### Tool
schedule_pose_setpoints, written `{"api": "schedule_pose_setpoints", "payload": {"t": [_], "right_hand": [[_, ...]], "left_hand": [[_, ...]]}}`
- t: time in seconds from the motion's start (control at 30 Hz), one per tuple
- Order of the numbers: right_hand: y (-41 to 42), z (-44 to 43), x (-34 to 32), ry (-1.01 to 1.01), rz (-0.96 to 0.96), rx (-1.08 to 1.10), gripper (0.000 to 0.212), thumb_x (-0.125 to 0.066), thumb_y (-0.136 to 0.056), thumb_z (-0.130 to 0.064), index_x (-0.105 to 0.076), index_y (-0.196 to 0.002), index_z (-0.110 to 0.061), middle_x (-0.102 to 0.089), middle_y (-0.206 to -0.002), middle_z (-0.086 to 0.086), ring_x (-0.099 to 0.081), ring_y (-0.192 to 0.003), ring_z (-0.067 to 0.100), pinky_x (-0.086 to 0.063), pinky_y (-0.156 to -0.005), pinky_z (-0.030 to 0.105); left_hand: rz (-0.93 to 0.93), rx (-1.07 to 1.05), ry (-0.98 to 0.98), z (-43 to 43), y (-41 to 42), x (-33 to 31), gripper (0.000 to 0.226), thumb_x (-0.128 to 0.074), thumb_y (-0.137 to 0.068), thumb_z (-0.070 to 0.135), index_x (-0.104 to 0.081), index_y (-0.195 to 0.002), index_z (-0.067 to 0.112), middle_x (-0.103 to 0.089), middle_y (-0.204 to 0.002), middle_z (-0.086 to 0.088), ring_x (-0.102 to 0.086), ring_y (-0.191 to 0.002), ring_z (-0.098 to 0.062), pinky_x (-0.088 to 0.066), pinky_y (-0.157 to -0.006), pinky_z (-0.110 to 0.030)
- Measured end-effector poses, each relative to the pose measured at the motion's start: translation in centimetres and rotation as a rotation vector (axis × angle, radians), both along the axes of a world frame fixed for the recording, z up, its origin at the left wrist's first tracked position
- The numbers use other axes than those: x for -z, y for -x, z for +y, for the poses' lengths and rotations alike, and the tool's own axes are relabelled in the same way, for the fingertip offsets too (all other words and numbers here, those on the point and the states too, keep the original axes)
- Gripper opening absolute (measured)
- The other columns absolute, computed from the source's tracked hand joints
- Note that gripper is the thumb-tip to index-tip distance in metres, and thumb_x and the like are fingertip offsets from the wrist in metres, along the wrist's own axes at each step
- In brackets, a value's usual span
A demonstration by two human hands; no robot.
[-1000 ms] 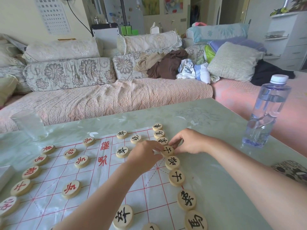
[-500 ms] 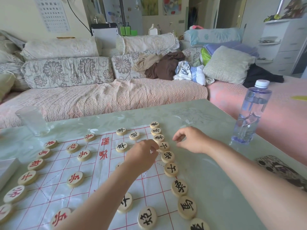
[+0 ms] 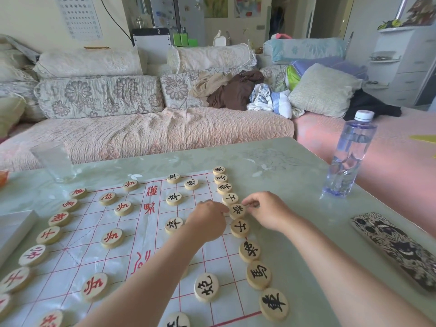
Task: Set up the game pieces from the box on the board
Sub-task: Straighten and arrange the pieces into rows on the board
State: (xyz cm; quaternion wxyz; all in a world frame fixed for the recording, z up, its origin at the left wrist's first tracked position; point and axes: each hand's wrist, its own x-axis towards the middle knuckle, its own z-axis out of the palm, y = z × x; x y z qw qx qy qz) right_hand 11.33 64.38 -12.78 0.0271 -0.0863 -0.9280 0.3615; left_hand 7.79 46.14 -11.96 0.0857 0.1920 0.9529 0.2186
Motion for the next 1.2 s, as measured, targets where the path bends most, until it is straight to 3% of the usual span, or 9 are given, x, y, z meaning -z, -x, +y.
{"api": "schedule_pose_setpoints", "payload": {"t": [0.1,0.27,0.33,0.43,0.6,0.73,0.9,1.03,1.2], "right_hand": [[0.1,0.3,0.1,0.041,-0.007,0.000,0.011,-0.071,-0.087,-0.028,-0.067,-0.096,-0.031,-0.063,-0.087,-0.011,-0.061,-0.080,0.010,-0.041,-0.062,0.017],[0.3,0.4,-0.1,0.019,-0.024,-0.055,0.020,-0.063,-0.094,-0.021,-0.073,-0.110,-0.028,-0.067,-0.099,-0.012,-0.064,-0.099,0.010,-0.043,-0.078,0.019],[0.3,0.4,-0.1,0.029,-0.027,-0.049,0.014,-0.072,-0.088,-0.027,-0.072,-0.101,-0.032,-0.069,-0.094,-0.012,-0.066,-0.092,0.011,-0.044,-0.072,0.019],[0.1,0.3,-0.3,0.055,-0.049,-0.047,0.028,-0.083,-0.076,-0.039,-0.069,-0.098,-0.031,-0.065,-0.089,-0.011,-0.062,-0.077,0.008,-0.044,-0.064,0.019],[0.1,0.4,-0.3,-0.008,-0.015,-0.052,0.026,-0.068,-0.091,-0.024,-0.069,-0.117,-0.027,-0.065,-0.103,-0.007,-0.063,-0.099,0.014,-0.042,-0.079,0.021],[0.2,0.2,-0.4,-0.036,-0.021,-0.078,0.019,-0.073,-0.086,-0.033,-0.072,-0.105,-0.033,-0.069,-0.097,-0.010,-0.065,-0.092,0.012,-0.050,-0.079,0.025],[0.2,0.4,-0.6,0.000,-0.017,-0.068,0.035,-0.080,-0.080,-0.037,-0.067,-0.112,-0.032,-0.063,-0.098,-0.012,-0.061,-0.090,0.009,-0.046,-0.074,0.023],[0.4,0.3,-0.6,-0.006,-0.016,-0.131,0.026,-0.076,-0.084,-0.030,-0.071,-0.109,-0.037,-0.068,-0.100,-0.009,-0.063,-0.084,0.009,-0.051,-0.070,0.024],[0.9,0.4,-0.4,-0.026,-0.008,-0.147,0.032,-0.079,-0.082,-0.029,-0.070,-0.111,-0.038,-0.067,-0.100,-0.015,-0.055,-0.072,-0.002,-0.040,-0.062,0.018]], "left_hand": [[-0.014,0.012,0.006,0.0,0.4,0.0,0.043,-0.039,-0.095,0.019,-0.053,-0.134,0.029,-0.053,-0.130,-0.002,-0.055,-0.112,-0.028,-0.051,-0.087,-0.036],[0.041,-0.012,-0.014,0.0,0.4,0.1,0.038,-0.043,-0.093,0.019,-0.058,-0.126,0.030,-0.055,-0.122,0.002,-0.052,-0.111,-0.022,-0.052,-0.087,-0.040],[0.019,-0.001,0.000,0.1,0.3,0.1,0.040,-0.042,-0.092,0.017,-0.057,-0.127,0.031,-0.054,-0.123,0.002,-0.053,-0.111,-0.023,-0.053,-0.086,-0.039],[-0.006,0.023,0.019,0.2,0.5,0.0,0.046,-0.041,-0.093,0.014,-0.051,-0.135,0.030,-0.052,-0.128,0.000,-0.049,-0.116,-0.024,-0.051,-0.088,-0.039],[0.037,-0.021,0.031,-0.2,0.6,0.0,0.044,-0.043,-0.092,0.014,-0.052,-0.133,0.026,-0.053,-0.126,0.000,-0.049,-0.116,-0.022,-0.050,-0.092,-0.040],[0.038,0.007,0.021,-0.1,0.4,0.1,0.041,-0.042,-0.092,0.015,-0.058,-0.127,0.030,-0.055,-0.123,0.000,-0.053,-0.110,-0.024,-0.052,-0.085,-0.038],[0.038,0.021,-0.023,-0.1,0.7,-0.2,0.043,-0.045,-0.094,0.016,-0.052,-0.135,0.028,-0.056,-0.124,0.001,-0.053,-0.111,-0.022,-0.050,-0.087,-0.035],[0.024,-0.016,-0.163,-0.2,0.6,0.1,0.034,-0.052,-0.090,0.014,-0.059,-0.121,0.028,-0.065,-0.110,0.012,-0.060,-0.092,-0.015,-0.053,-0.078,-0.029],[0.017,-0.026,-0.213,-0.3,1.2,0.4,0.032,-0.063,-0.085,0.015,-0.063,-0.114,0.028,-0.066,-0.104,0.013,-0.059,-0.085,-0.012,-0.053,-0.085,-0.032]]}}
